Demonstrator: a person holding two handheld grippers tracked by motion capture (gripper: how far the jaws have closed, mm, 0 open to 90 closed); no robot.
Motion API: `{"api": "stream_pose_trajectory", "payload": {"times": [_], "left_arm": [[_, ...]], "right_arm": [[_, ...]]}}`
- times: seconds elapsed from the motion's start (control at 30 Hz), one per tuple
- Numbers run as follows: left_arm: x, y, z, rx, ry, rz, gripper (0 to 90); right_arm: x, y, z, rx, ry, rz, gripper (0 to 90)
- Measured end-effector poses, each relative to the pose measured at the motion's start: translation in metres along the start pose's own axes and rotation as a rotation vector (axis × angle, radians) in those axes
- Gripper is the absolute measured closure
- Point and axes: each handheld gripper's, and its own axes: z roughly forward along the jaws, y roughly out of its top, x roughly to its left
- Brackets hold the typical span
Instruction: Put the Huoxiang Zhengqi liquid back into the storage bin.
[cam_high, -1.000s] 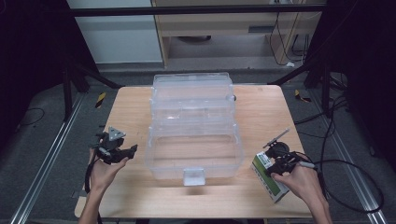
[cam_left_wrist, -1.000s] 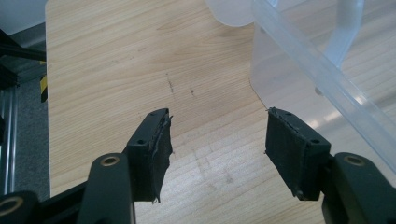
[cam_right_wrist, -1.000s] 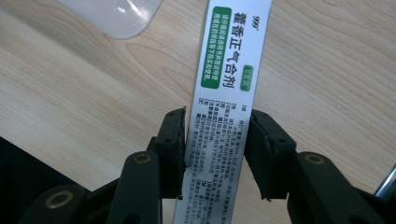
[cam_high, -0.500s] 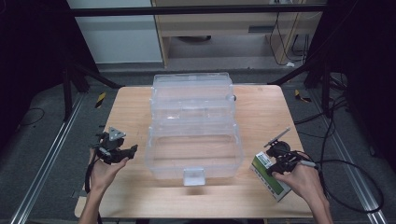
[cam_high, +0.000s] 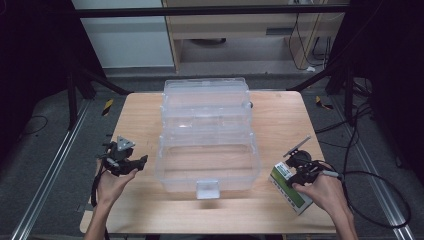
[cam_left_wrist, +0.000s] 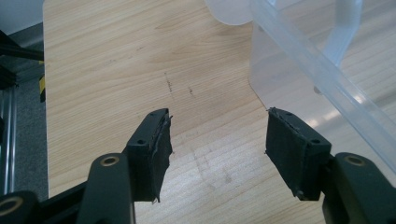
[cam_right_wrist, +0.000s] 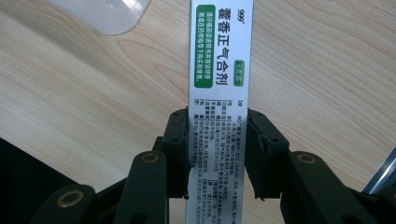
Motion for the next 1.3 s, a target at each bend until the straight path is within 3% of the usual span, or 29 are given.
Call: {"api": "stream_pose_trajectory", "payload": {"times": [0.43, 0.93, 1.3], "left_arm": [[0.000, 0.000, 0.000, 0.001, 0.000, -0.001, 39.9], [0.003, -0.001, 0.001, 0.002, 0.007, -0.012, 39.8], [0.003, -0.001, 0.001, 0.004, 0.007, -0.013, 39.1]], "right_arm": [[-0.004, 0.003, -0.019, -0.066, -0.015, -0.004, 63.8], [-0.011, 0.015, -0.051, -0.160, -0.029, 0.029, 63.8], [-0.011, 0.028, -0.069, -0.205, -0.041, -0.003, 63.9]]}}
